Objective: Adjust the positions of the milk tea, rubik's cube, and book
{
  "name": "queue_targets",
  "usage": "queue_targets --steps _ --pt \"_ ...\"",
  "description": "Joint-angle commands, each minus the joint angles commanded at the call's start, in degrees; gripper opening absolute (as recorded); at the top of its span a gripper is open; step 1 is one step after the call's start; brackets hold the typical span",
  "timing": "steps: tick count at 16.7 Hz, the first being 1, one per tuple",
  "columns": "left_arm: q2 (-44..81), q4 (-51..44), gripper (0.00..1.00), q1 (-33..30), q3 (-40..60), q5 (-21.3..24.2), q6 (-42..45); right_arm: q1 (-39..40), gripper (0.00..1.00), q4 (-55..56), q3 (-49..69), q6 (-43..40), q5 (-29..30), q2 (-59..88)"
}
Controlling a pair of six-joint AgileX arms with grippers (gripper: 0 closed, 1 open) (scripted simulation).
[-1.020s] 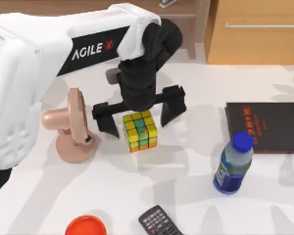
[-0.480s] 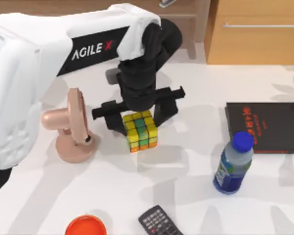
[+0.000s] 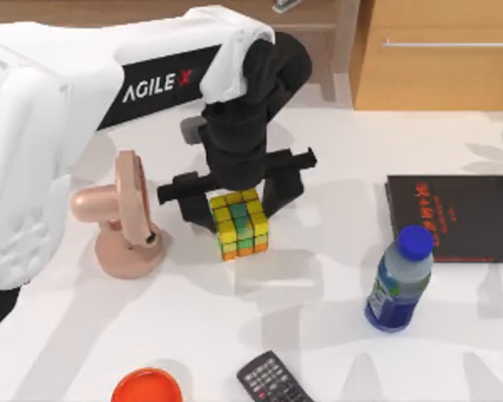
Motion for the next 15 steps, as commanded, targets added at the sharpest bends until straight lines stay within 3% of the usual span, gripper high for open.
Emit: queue_targets --steps 15 --pt "-1.1 -5.9 0.00 -0.3 4.7 0.0 0.1 0.0 1.00 0.0 0.0 0.0 0.0 0.0"
